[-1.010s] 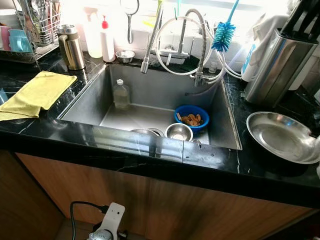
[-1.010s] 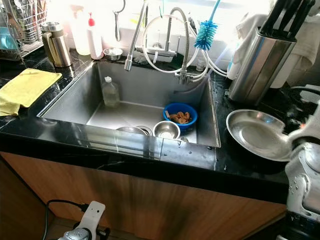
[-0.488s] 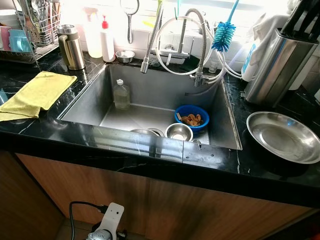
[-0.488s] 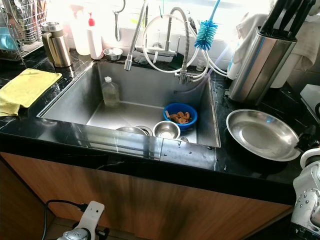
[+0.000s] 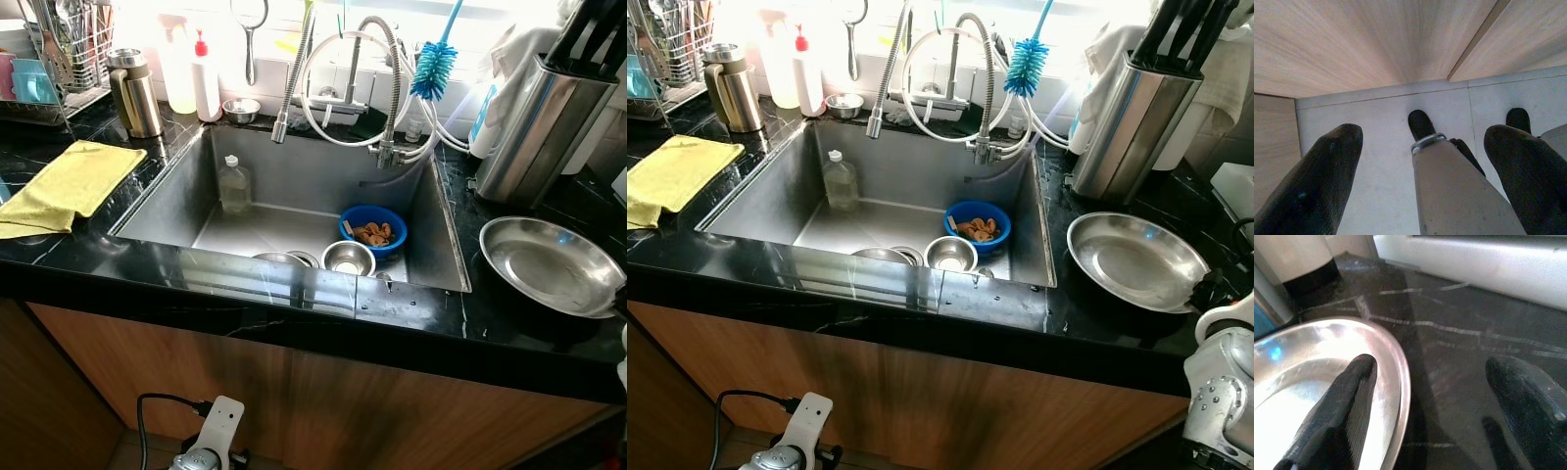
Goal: Kitchen organization
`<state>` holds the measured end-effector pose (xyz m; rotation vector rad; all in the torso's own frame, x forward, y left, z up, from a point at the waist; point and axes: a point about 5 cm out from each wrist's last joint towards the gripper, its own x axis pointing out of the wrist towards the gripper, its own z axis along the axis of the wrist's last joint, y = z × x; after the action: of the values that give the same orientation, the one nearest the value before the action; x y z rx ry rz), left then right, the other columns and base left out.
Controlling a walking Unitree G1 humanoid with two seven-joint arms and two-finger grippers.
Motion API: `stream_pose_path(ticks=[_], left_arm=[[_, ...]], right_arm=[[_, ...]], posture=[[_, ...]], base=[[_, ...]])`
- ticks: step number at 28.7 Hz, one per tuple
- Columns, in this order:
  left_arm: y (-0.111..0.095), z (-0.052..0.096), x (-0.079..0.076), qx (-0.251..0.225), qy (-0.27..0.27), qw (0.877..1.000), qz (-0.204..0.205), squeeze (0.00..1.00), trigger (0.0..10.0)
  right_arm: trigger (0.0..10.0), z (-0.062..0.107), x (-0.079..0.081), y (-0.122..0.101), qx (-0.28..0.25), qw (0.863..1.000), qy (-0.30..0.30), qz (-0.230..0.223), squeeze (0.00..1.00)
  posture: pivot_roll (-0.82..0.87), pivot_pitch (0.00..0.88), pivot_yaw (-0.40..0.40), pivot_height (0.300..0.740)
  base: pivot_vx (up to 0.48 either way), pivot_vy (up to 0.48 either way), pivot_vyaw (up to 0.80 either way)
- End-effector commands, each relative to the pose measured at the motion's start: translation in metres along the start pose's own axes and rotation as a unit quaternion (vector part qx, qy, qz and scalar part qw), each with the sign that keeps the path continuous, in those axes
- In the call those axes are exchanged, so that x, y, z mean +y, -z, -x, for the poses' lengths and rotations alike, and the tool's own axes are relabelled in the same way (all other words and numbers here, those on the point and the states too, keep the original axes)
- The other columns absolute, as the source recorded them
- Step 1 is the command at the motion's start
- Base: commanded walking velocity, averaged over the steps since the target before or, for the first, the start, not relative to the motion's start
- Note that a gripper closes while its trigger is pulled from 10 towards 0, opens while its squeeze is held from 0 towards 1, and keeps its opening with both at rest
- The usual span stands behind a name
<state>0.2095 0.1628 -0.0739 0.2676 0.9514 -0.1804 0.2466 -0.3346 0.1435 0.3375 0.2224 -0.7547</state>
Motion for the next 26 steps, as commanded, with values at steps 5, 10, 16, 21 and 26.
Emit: stream_pose_path(ticks=[5,10,16,21,26], left_arm=[[-0.003,0.0,-0.001,-0.003,0.003,1.0,-0.003,0.0,10.0],[-0.005,-0.001,-0.001,-0.005,0.003,1.0,-0.002,0.0,10.0],[-0.005,-0.001,-0.001,-0.006,0.003,1.0,-0.003,0.0,10.0],[-0.006,-0.001,-0.001,-0.006,0.003,1.0,-0.002,0.0,10.0],[-0.006,-0.001,-0.001,-0.007,0.003,1.0,-0.002,0.0,10.0]], right_arm=[[10.0,-0.003,0.003,0.003,0.015,1.0,0.001,-0.02,0.0],[10.0,-0.005,0.007,0.004,0.021,0.999,-0.005,-0.024,0.0],[10.0,-0.006,0.009,0.004,0.024,0.999,-0.007,-0.027,0.0],[10.0,-0.008,0.014,0.008,0.03,0.999,-0.017,0.013,0.0],[10.0,-0.008,0.019,0.008,0.034,0.999,-0.031,0.015,0.0]], posture=[[0.04,0.005,-0.085,0.736],[0.04,0.004,-0.084,0.736],[0.04,0.004,-0.084,0.736],[0.05,0.002,-0.086,0.736],[0.05,0.001,-0.087,0.736]], base=[[0.0,0.0,0.0],[0.0,0.0,0.0],[0.0,0.0,0.0],[0.0,0.0,0.0],[0.0,0.0,0.0]])
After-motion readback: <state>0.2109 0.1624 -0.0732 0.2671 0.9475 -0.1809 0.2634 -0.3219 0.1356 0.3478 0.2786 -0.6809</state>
